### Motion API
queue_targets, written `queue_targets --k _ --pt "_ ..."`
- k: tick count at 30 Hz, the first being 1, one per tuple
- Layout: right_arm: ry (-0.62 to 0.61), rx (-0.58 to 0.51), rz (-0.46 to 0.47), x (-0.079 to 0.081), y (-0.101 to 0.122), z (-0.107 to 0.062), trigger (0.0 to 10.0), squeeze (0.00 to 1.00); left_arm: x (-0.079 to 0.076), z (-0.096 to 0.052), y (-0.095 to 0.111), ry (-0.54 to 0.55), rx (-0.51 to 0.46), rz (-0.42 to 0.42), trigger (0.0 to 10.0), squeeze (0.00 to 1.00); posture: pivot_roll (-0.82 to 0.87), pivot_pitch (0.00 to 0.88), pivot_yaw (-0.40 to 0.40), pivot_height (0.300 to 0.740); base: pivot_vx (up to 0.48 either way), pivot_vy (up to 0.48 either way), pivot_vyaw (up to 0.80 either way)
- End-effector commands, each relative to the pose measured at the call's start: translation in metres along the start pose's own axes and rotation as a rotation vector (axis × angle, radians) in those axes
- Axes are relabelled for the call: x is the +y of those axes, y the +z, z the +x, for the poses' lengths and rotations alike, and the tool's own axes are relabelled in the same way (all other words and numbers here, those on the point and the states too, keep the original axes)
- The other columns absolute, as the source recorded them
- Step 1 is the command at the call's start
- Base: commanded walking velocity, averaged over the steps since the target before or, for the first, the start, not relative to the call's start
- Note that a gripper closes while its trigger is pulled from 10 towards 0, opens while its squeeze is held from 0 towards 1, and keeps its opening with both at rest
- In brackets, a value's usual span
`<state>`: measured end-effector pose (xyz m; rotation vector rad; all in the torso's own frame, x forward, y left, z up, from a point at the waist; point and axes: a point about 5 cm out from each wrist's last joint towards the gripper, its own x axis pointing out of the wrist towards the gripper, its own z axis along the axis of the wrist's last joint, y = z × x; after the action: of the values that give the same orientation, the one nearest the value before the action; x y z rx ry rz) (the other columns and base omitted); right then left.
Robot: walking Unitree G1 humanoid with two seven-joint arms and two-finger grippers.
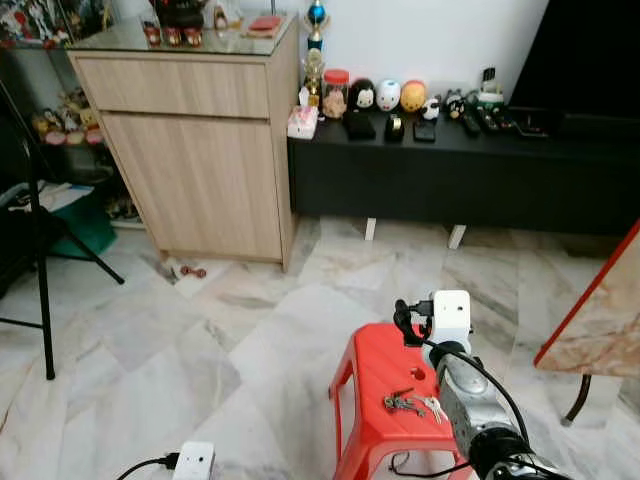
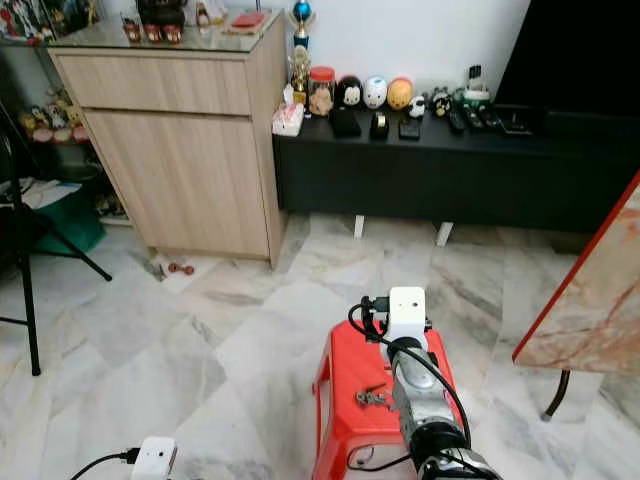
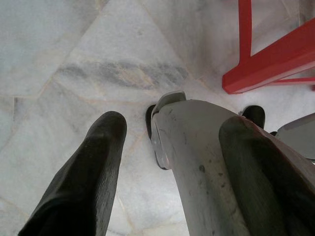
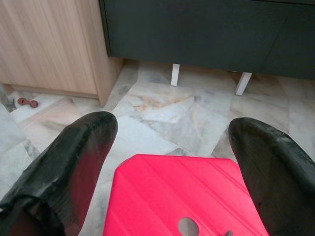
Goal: Hang keys on a hook
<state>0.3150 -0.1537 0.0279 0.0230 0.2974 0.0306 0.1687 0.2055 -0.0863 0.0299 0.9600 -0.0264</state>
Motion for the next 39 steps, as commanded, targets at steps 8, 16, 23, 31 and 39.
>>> queue_targets --k 8,16,23,31,39 --pt "0.007 0.013 -0.004 0.001 0.001 0.002 10.0 0.00 -0.001 -0.001 -0.006 -0.003 0.040 0.007 10.0 0.00 0.05 0.005 -0.054 0.667 0.000 0.000 0.00" --pt "0.011 0.022 -0.005 0.002 -0.001 0.001 10.0 0.00 0.001 -0.001 -0.009 0.000 0.052 0.006 10.0 0.00 0.05 0.020 -0.052 0.667 0.000 0.000 0.00" --pt "0.022 0.050 -0.006 0.003 -0.006 0.000 10.0 0.00 0.004 -0.002 -0.011 0.007 0.055 0.005 10.0 0.00 0.05 0.027 -0.053 0.667 0.000 0.000 0.00" --pt "0.024 0.065 -0.026 0.005 -0.009 -0.001 10.0 0.00 0.003 -0.002 -0.012 0.006 0.063 0.004 10.0 0.00 0.05 0.031 -0.051 0.667 0.000 0.000 0.00" --pt "0.029 0.064 -0.024 0.005 -0.009 -0.001 10.0 0.00 0.003 -0.003 -0.013 0.007 0.066 0.007 10.0 0.00 0.05 0.025 -0.051 0.632 0.000 0.000 0.00"
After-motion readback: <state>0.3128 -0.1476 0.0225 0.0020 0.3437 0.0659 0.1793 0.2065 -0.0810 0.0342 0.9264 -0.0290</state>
